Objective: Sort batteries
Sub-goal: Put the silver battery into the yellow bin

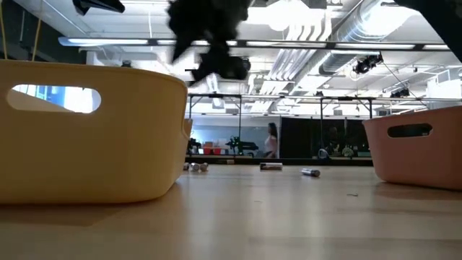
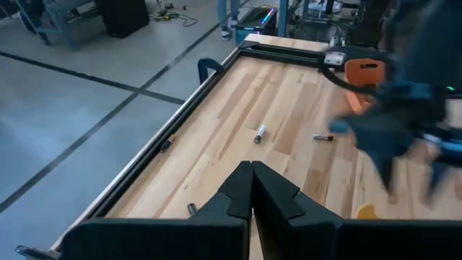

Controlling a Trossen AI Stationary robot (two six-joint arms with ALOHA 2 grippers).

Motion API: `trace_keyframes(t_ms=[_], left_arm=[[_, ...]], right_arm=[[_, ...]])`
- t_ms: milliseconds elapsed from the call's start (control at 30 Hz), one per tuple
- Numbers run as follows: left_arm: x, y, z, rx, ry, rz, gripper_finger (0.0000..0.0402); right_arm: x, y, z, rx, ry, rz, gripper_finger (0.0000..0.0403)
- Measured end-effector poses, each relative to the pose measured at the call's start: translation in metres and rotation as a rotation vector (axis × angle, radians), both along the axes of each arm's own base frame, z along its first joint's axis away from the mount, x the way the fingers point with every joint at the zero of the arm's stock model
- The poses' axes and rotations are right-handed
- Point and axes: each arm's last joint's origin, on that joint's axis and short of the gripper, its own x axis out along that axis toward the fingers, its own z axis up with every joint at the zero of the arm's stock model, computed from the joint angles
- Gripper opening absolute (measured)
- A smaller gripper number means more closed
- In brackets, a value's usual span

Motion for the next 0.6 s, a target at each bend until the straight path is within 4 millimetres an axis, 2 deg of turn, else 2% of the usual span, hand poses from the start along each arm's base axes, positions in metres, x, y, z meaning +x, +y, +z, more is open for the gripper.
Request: trace_keyframes(t_ms=[167, 267, 467, 600], left_arm=[[0.0, 0.0, 0.0, -0.042, -0.022, 0.021, 0.0], [0.0, -0.001, 0.0, -0.095, -0.045, 0.025, 0.0], [0.003, -0.001, -0.001, -0.168, -0.069, 0.055, 0.0], [0.008, -0.001, -0.003, -0.196, -0.064, 0.072, 0.0]], right_arm=[[-0.046, -0.003, 0.002, -0.263, 0.308, 0.135, 0.018], [-0.072, -0.004, -0.01, -0.333, 0.429, 0.127, 0.018], [-0.129, -0.015, -0.042, -0.292, 0.419, -0.073, 0.018], [-0.159, -0.028, -0.044, -0.239, 0.343, -0.267, 0.018]])
